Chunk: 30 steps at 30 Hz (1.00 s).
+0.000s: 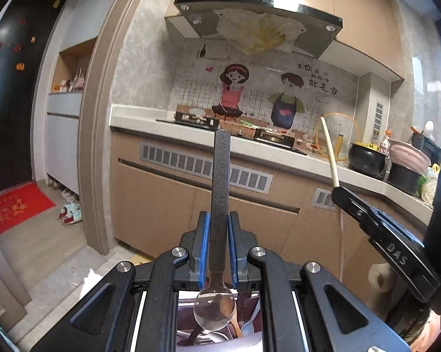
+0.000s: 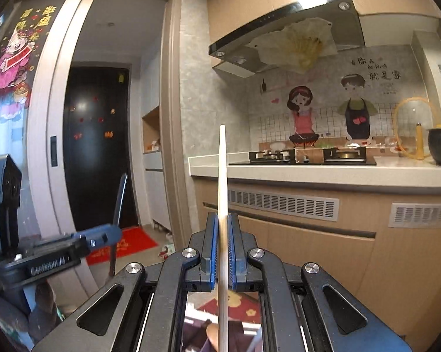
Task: Organize utensils
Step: 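Lift the spoon and chopstick with both tools over the purple holder, then lower both utensils into the purple holder and open both tools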
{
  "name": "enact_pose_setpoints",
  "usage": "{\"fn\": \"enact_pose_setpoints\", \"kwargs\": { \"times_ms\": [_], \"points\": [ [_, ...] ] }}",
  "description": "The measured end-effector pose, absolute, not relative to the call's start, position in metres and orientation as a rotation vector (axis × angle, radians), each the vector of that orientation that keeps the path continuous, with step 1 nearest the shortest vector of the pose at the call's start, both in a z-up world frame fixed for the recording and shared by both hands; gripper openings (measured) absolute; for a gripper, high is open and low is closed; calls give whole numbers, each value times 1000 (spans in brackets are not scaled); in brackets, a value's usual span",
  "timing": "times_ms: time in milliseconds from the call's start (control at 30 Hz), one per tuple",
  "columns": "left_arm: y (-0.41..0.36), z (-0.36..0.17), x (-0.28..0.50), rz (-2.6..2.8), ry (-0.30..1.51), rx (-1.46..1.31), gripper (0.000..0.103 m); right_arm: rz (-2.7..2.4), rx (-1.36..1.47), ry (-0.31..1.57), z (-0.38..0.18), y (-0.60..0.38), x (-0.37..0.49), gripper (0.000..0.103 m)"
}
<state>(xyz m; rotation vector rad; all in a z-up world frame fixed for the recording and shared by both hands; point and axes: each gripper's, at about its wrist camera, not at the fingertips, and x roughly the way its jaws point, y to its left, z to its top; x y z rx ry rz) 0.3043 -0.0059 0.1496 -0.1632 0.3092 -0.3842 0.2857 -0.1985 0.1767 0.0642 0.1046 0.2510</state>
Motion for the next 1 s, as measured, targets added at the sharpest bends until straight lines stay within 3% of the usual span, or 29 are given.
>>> {"fn": "enact_pose_setpoints", "kwargs": {
  "times_ms": [467,867,967,1000],
  "points": [
    [-28,42,361,-345,445,-122,10,211,86,260,65,-197,382,7],
    [-13,17,342,-345,595,-154,10,187,92,410,2,-201,373,7],
    [-3,15,329,-317,629,-150,20,194,81,445,-2,-199,368,7],
    [-1,14,325,-308,643,-148,28,205,71,465,-2,-198,367,9]
  ]
}}
